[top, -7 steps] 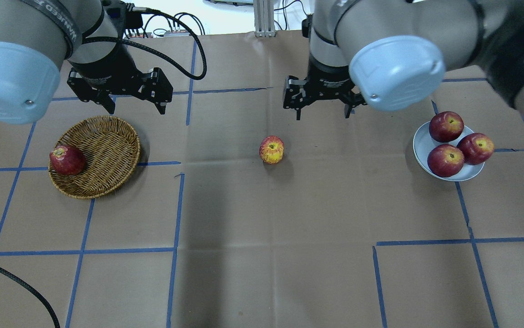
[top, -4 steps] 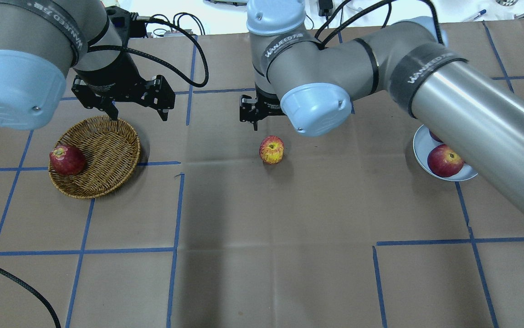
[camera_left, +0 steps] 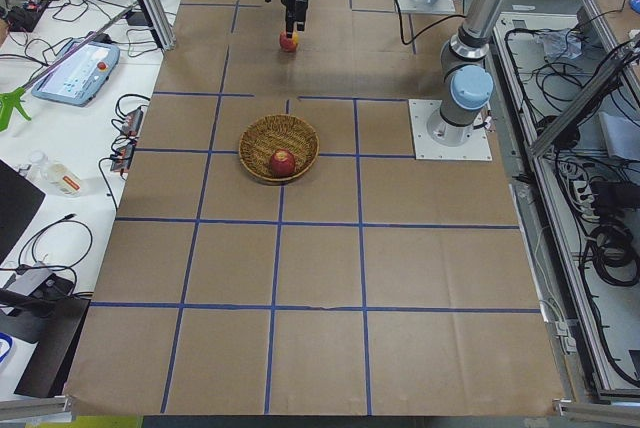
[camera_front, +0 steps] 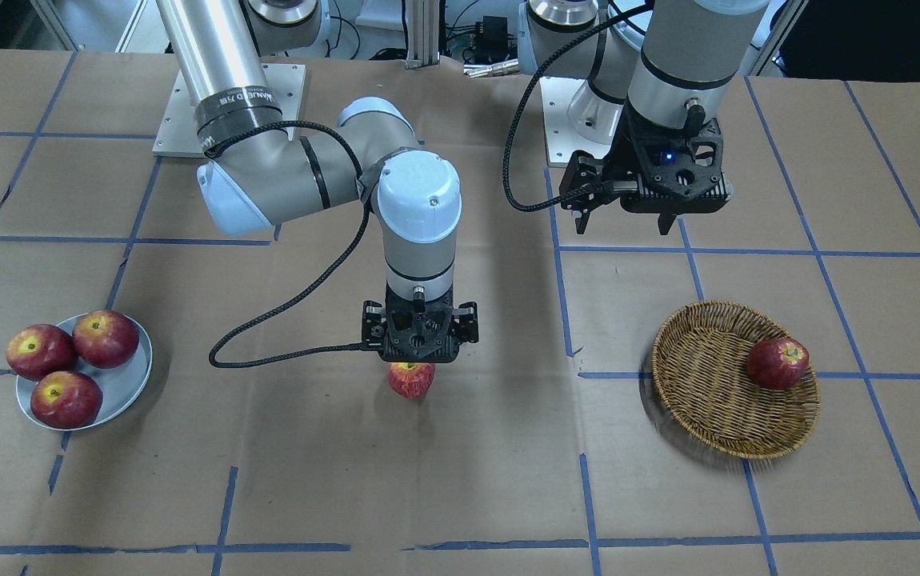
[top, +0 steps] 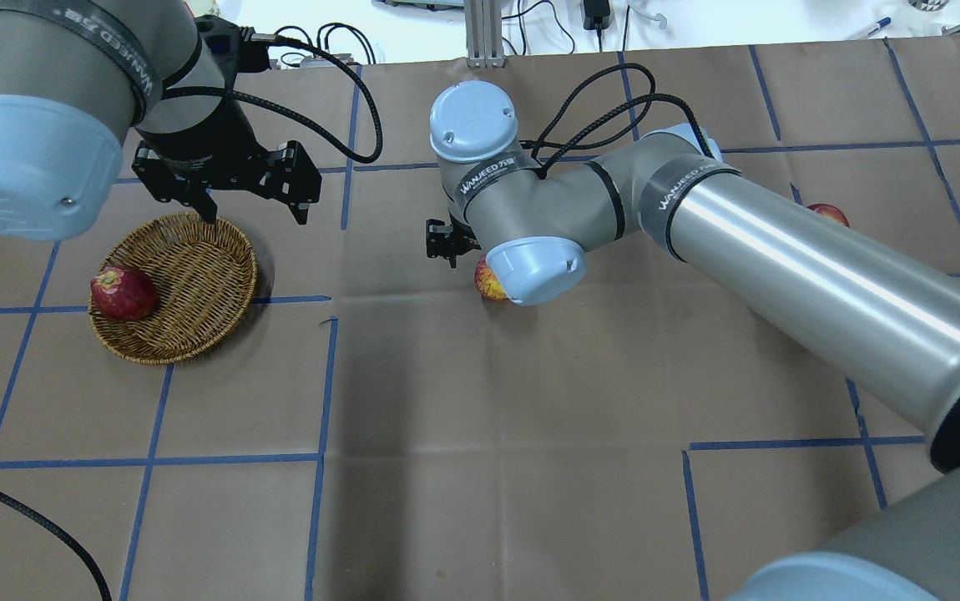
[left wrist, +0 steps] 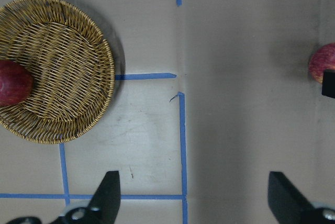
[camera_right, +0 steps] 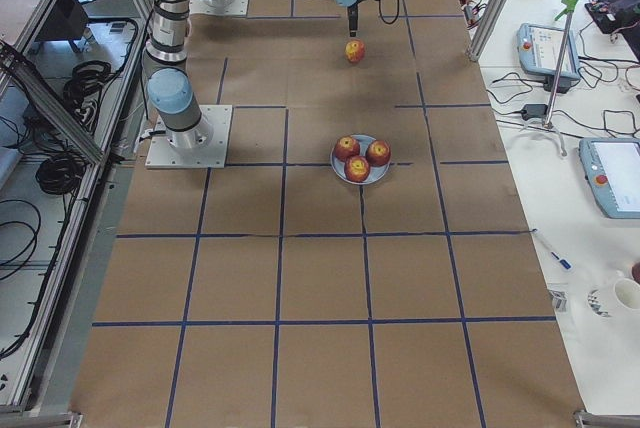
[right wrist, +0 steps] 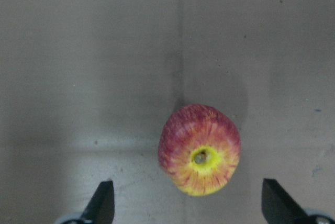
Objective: Transfer apple from basket to plate
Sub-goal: 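Reach the right gripper over the red-yellow apple on the table, then close the right gripper on the red-yellow apple and lift it, then carry the apple with the right gripper over the white plate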
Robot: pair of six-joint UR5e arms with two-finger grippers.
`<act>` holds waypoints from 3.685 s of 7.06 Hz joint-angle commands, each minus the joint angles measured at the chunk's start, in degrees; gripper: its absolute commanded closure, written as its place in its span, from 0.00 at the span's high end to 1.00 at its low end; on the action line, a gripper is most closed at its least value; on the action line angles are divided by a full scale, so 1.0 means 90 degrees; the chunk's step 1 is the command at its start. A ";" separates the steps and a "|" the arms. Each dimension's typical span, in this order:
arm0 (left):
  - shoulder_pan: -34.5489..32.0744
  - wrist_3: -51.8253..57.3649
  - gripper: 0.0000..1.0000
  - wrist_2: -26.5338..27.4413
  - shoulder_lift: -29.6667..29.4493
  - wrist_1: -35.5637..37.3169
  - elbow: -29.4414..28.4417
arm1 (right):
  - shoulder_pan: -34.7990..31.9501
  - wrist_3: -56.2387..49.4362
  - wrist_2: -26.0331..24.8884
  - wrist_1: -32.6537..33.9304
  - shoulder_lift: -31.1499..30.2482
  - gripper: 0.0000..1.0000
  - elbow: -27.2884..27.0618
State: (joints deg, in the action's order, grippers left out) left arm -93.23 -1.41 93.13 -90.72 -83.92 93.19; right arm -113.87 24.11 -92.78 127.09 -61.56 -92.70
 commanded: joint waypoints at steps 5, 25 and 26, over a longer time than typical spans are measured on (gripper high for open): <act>0.0017 0.0000 0.99 0.0004 0.0158 0.0018 0.0193 | 0.0055 -0.0481 -0.0092 0.0459 0.0541 1.00 -0.0080; 0.0036 0.0020 0.99 0.0004 0.0168 0.0028 0.0134 | 0.5318 -0.6907 0.0240 -0.0440 -0.1822 0.47 -0.1790; 0.0046 0.0020 0.99 0.0004 0.0168 0.0028 0.0134 | 0.5319 -0.6907 0.0250 -0.0198 -0.1648 0.47 -0.1789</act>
State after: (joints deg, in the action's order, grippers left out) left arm -92.84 -1.23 93.16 -89.21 -83.67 94.40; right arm -66.14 -38.00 -90.59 122.86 -77.70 -108.46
